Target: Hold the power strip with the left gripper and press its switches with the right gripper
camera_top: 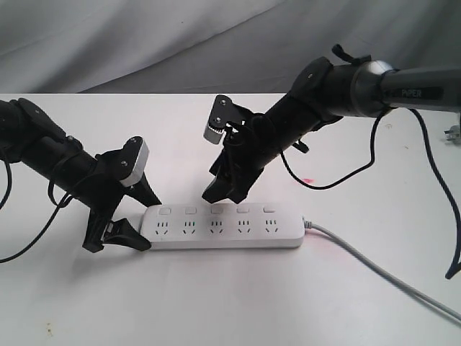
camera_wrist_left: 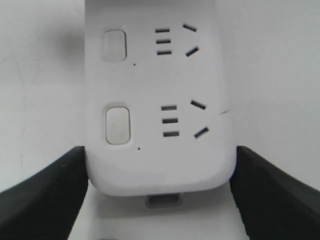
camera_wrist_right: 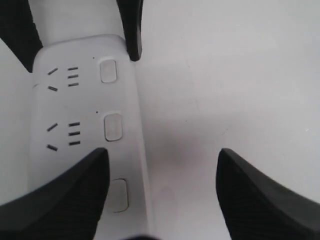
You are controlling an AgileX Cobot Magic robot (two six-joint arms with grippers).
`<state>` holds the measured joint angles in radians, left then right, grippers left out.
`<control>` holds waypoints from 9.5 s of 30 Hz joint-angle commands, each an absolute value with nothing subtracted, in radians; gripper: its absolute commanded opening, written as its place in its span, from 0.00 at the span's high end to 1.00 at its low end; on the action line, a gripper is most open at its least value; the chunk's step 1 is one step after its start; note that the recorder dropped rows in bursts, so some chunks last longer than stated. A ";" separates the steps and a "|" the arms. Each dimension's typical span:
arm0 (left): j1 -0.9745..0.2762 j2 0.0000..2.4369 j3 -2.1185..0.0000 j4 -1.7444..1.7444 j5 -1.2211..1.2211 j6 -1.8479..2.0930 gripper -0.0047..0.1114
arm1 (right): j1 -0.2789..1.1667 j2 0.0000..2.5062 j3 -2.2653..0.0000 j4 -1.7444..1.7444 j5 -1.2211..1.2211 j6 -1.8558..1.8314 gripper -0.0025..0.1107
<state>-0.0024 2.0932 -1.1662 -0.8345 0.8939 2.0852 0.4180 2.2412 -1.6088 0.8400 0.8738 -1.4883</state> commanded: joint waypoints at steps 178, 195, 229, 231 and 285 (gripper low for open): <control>-0.003 2.096 -1.166 -0.812 0.862 2.087 0.51 | 0.248 2.087 -1.375 0.757 0.773 -1.408 0.47; -0.003 2.096 -1.166 -0.812 0.862 2.087 0.51 | 0.242 1.832 -1.375 0.739 0.767 -1.342 0.47; -0.003 2.096 -1.166 -0.812 0.862 2.087 0.51 | 0.242 0.980 -1.375 0.223 0.894 -0.559 0.98; -0.003 2.096 -1.166 -0.812 0.862 2.087 0.51 | 0.242 0.937 -1.375 0.223 0.882 -0.548 0.98; -0.003 2.096 -1.166 -0.812 0.860 2.092 0.51 | -0.085 0.492 -0.758 0.008 0.505 0.000 0.98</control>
